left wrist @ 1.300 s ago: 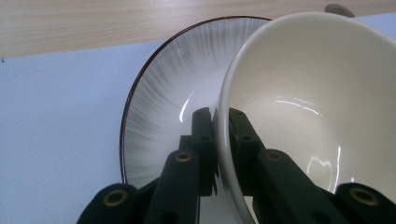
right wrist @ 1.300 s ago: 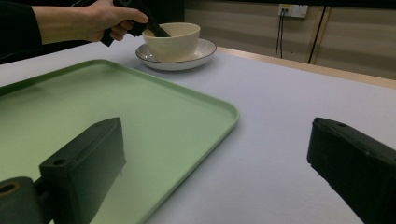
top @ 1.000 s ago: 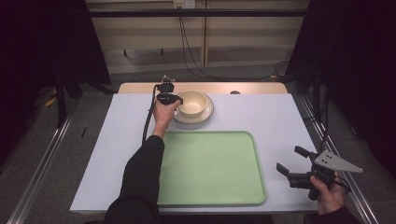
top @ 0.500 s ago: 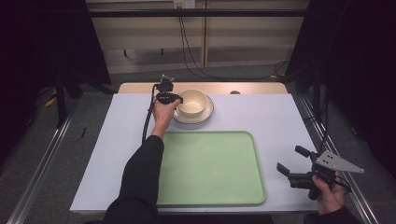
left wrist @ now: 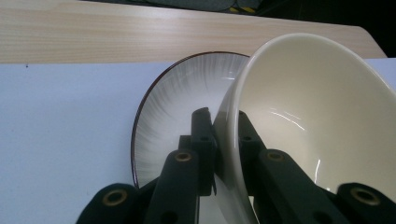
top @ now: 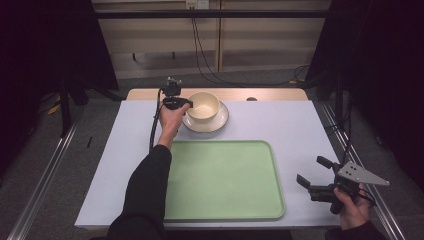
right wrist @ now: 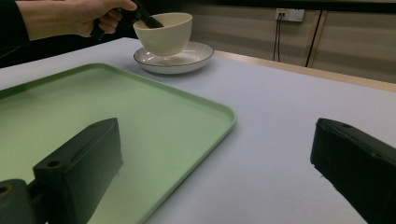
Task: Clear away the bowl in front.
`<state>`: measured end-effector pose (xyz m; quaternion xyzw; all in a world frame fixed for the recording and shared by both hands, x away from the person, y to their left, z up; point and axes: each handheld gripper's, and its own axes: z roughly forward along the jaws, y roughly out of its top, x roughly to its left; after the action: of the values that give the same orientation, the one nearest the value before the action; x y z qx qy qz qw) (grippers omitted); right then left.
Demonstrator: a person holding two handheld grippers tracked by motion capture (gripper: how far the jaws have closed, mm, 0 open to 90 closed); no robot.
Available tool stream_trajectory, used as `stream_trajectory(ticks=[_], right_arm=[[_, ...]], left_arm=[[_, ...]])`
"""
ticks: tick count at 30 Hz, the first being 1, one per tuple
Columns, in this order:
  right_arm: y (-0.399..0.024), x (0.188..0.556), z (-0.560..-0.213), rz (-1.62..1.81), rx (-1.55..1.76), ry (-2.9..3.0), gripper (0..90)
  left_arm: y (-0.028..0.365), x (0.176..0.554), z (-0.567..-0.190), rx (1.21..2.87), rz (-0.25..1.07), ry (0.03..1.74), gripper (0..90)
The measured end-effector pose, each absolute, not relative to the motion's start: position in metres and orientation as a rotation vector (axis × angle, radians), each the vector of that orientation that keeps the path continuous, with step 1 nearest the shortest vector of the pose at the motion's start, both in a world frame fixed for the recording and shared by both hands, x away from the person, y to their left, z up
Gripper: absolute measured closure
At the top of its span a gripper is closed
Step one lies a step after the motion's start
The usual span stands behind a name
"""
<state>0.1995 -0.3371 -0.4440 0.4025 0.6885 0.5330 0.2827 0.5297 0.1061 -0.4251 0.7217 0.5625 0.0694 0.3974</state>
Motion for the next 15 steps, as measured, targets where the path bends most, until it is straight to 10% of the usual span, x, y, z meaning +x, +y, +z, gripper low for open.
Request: stream_trajectory(ticks=[15], right_arm=[[-0.337, 0.199, -0.444, 1.424, 1.070, 1.848, 1.9]], left_arm=[[0.112, 0.518, -0.412, 1.800, 0.162, 1.385, 82.8]])
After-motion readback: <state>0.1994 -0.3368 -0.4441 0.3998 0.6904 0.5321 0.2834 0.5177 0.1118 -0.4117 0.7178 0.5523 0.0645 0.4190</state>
